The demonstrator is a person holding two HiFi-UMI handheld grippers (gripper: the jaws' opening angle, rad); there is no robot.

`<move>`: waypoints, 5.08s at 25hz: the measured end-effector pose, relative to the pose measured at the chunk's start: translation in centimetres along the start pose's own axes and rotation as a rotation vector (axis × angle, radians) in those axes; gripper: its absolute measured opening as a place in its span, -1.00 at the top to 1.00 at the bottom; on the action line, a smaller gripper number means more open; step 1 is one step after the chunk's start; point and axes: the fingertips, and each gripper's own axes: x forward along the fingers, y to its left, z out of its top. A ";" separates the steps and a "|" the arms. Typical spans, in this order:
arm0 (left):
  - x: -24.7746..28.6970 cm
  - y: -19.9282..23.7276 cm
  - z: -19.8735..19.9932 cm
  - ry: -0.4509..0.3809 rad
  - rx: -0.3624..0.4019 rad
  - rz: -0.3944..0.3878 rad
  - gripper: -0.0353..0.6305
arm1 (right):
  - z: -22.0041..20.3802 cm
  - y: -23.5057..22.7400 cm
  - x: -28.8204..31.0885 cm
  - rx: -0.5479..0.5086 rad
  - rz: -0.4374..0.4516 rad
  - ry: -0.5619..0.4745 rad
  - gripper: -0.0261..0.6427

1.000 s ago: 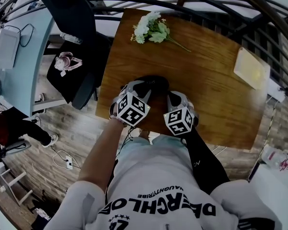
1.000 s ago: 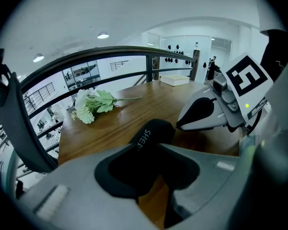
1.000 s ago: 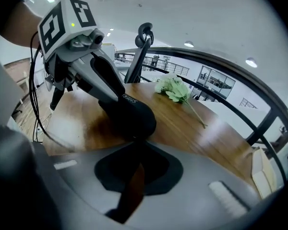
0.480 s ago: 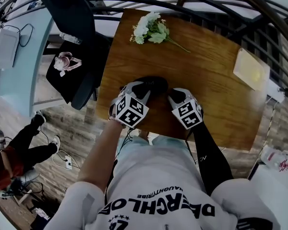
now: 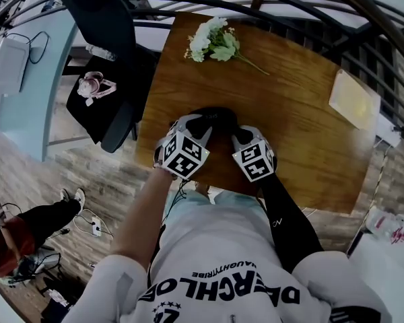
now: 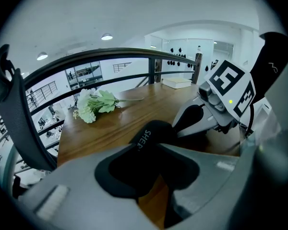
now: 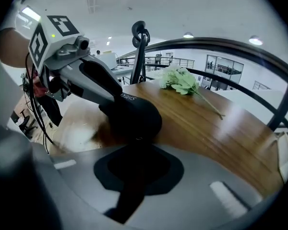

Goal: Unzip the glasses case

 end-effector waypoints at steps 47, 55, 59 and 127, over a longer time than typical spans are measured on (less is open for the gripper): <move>-1.1 -3.8 -4.2 0.004 -0.106 -0.009 0.71 | -1.3 -0.7 -2.1 -0.234 -0.081 0.136 0.82; -2.0 -0.2 -5.3 -0.008 -0.123 0.066 0.71 | -1.4 4.7 -2.3 -0.248 -0.051 0.125 0.81; -3.1 0.1 -4.8 -0.026 -0.100 0.043 0.71 | -1.4 5.7 -2.0 -0.226 -0.066 0.115 0.81; 0.1 -1.2 -0.1 -0.092 -0.075 -0.058 0.74 | 0.9 -0.9 1.9 -0.568 -0.085 0.130 0.83</move>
